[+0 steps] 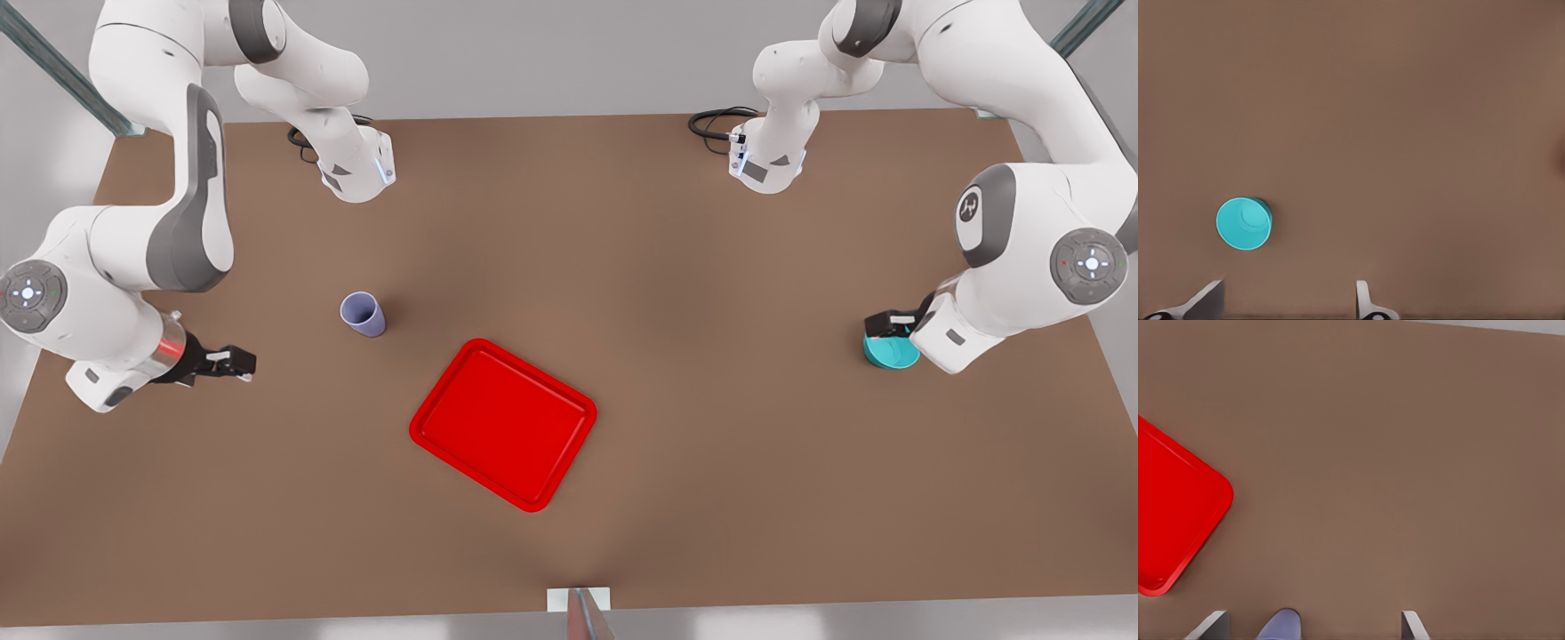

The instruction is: Place the bowl on the tray with the left arm and the cup on the tray with the right arm

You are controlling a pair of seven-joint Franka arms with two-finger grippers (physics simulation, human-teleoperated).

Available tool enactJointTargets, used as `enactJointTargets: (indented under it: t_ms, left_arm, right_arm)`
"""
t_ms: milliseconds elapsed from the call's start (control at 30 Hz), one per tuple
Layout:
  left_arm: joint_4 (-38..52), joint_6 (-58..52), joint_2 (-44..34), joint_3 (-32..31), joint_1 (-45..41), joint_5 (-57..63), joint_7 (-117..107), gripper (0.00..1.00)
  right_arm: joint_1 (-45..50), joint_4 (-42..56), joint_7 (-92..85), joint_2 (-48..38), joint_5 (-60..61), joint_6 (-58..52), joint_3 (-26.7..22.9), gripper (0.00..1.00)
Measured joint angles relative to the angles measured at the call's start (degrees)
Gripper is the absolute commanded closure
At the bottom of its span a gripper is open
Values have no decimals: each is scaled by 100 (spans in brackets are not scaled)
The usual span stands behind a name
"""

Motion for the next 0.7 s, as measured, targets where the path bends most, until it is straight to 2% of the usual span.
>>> enactJointTargets:
  t_ms: [67,133,200,267,333,467,633,700]
  left_arm:
    - [-103,17,235,311,57,-10,237,0]
    - [-1214,838,217,1321,121,-207,1639,0]
    - [-2158,1723,152,1999,112,-538,3010,0]
    - [-3029,2743,74,2258,87,-800,3748,0]
    - [-3538,3510,223,2688,109,-1120,4617,0]
    - [-3816,3957,693,2812,243,-1768,5127,0]
    - [-3814,4183,1119,2821,240,-2290,5216,0]
    - [-3807,4183,1197,2821,240,-2407,5222,0]
  right_arm:
    - [3,2,0,-13,18,-4,-5,0]
    - [1,-51,-8,-13,27,34,0,0]
    - [27,-260,-18,-1,3,147,0,0]
    - [67,-737,-18,-182,6,315,10,0]
    - [137,-1812,-1,-669,34,1067,75,0]
    - [179,-3843,-18,-1433,44,2409,106,0]
    - [42,-4794,-589,-1403,107,2666,129,0]
    - [-5,-5019,-1086,-1369,585,2854,141,0]
